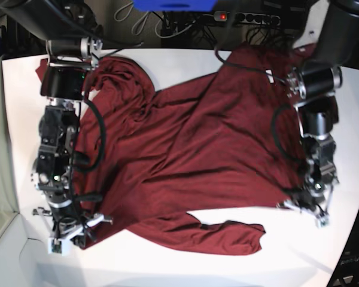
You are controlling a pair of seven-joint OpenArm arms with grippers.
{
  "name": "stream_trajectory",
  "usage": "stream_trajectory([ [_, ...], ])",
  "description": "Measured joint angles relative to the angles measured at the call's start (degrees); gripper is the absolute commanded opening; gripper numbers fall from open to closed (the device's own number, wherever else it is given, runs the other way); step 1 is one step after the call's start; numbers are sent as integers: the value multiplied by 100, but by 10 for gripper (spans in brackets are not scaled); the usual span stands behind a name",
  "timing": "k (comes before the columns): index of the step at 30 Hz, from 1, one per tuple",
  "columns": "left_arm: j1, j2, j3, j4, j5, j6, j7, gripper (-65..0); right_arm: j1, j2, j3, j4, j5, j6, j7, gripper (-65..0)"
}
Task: Layout the t-shirt on the table in an organized manner, then fold the t-shirt properly
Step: 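Lift the shirt high with both grippers and shake it out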
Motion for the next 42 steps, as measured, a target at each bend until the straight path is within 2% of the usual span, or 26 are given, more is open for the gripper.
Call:
stream_trajectory([
  [4, -339, -59, 0, 428, -20, 9, 17, -646, 61, 9, 24, 4, 0, 0, 46, -650],
  [8, -378, -20, 0, 986, -15, -7, 511, -646, 22, -2, 20, 2, 0, 0, 13, -650],
  [11, -372, 11, -4, 1561, -33, -7, 629, -646, 22, -2, 28, 0, 0, -2, 9, -650],
  [16, -457, -28, -48, 2076, -20, -295, 560, -646, 24, -2, 31, 2, -2, 0, 26, -650],
  [21, -339, -7, -48, 2758, -22, -378, 728, -646, 24, -15, 138, 4, 2, 0, 20, -650],
  [24, -396, -26, -48, 3453, -474, -361, 669, -646, 24, -28, 315, 2, -2, -2, 35, -650],
  [26, -476, -39, -48, 3812, -761, -356, 942, -646, 24, -17, 319, -2, 0, -2, 236, -650],
  [32, -385, -13, -46, 4127, -911, -361, 1360, -646, 24, -22, 363, 22, 2, 0, 332, -650],
  [37, -363, -42, -48, 4406, -920, -358, 1298, -646, 127, 15, 592, 225, -4, -2, 629, -650],
  [42, -485, -33, -57, 4686, -1298, -358, 1357, -646, 538, -20, 581, 243, 0, -2, 726, -650],
])
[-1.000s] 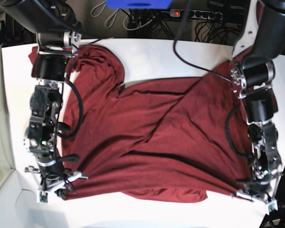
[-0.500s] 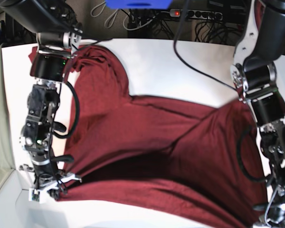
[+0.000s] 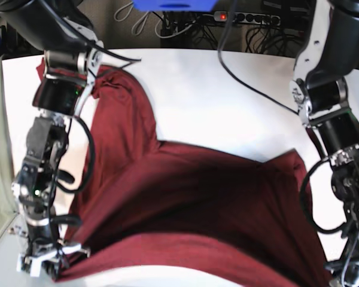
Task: Layout the t-shirt on the table in an organized manner, then fold the t-shirt properly
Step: 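Lift the shirt high with both grippers and shake it out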
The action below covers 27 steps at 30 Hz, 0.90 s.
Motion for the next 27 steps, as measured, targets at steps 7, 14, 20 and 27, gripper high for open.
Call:
stream_trajectory([
  [7, -352, -11, 0, 540, -55, 0, -20, -646, 170, 28, 11, 590, 413, 0, 131, -650],
  [14, -450, -26, 13, 1012, -52, -11, -35, -646, 168, 0, 7, 1303, 472, 0, 133, -650],
  [20, -459, -219, 17, 1010, -439, -26, -11, -646, 24, 11, 7, 1797, 494, 0, 146, -650],
  [27, -446, -321, -452, 988, -640, 4, -20, -646, -151, 15, 7, 1934, 494, 0, 87, -650],
])
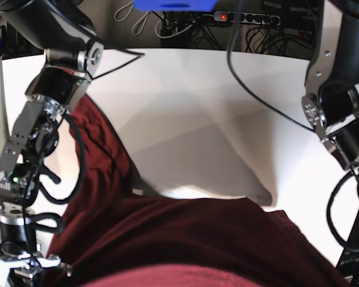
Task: Layout the t-shirt on the table in an organized manner, then fold the t-shirt properly
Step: 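Lift the shirt high with both grippers and shake it out, then lower the shirt onto the table with both grippers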
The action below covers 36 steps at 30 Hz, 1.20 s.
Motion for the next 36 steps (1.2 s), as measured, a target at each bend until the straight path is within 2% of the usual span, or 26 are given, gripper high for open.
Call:
stream_trajectory([
  [4, 33, -181, -9, -20, -186, -4, -11, -646, -17, 0, 0, 0, 2, 0, -4, -650],
  [7, 197, -164, -2, -61, -142, -4, -39, -646, -2, 2, 7, -13, 0, 0, 2, -650],
  [11, 151, -136, 28, -970, -151, -24, -125, -646, 116, 4, 7, -334, -26, 0, 24, -650],
  [14, 140, -162, 313, -1816, -144, 24, -173, -646, 286, 15, 4, -756, -26, 0, 7, -650],
  [20, 46, -181, 905, -3259, -144, -4, -1517, -646, 518, 157, 4, -1770, -37, 0, 39, -650],
  [28, -686, -199, 1394, -5884, -144, 44, -2780, -645, 911, 433, -9, -3294, -13, 2, 50, -650],
  [33, -1060, -208, 1969, -6843, -149, 39, -3534, -639, 1298, 527, -2, -4315, -24, 0, 50, -650],
  [36, -1266, -186, 2369, -7302, -142, 37, -3762, -579, 1427, 680, -74, -4846, -17, 0, 81, -625],
])
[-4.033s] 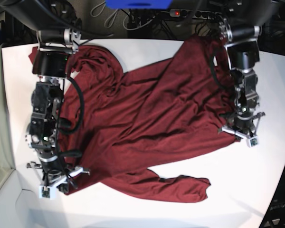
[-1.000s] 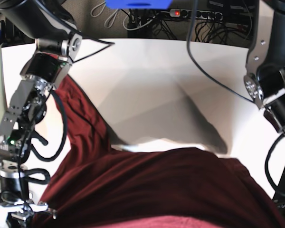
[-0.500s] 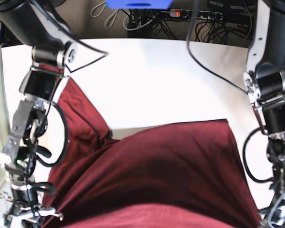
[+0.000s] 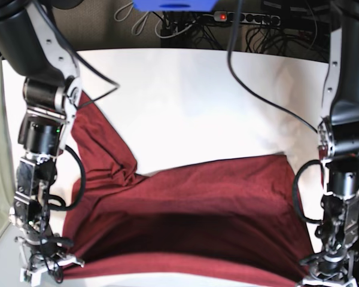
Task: Layout the t-shirt on the table in an organized manner, then fold the t-shirt properly
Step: 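Lower the shirt onto the table with both grippers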
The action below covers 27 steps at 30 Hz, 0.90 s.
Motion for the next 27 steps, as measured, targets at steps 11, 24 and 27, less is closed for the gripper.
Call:
stream_trajectory([
  [11, -146, 4, 284, -675, 2, 9, -46, -155, 223, 168, -608, -990, -4, 0, -20, -319],
  [24, 1823, -55, 247, 566, -37, 48, 140, -156, -1185, 175, -584, 925, -24, 2, -57, -319],
  [27, 2643, -149, 254, 1797, -44, 44, 669, -156, -1537, 177, -592, 1493, -13, -4, -24, -319],
])
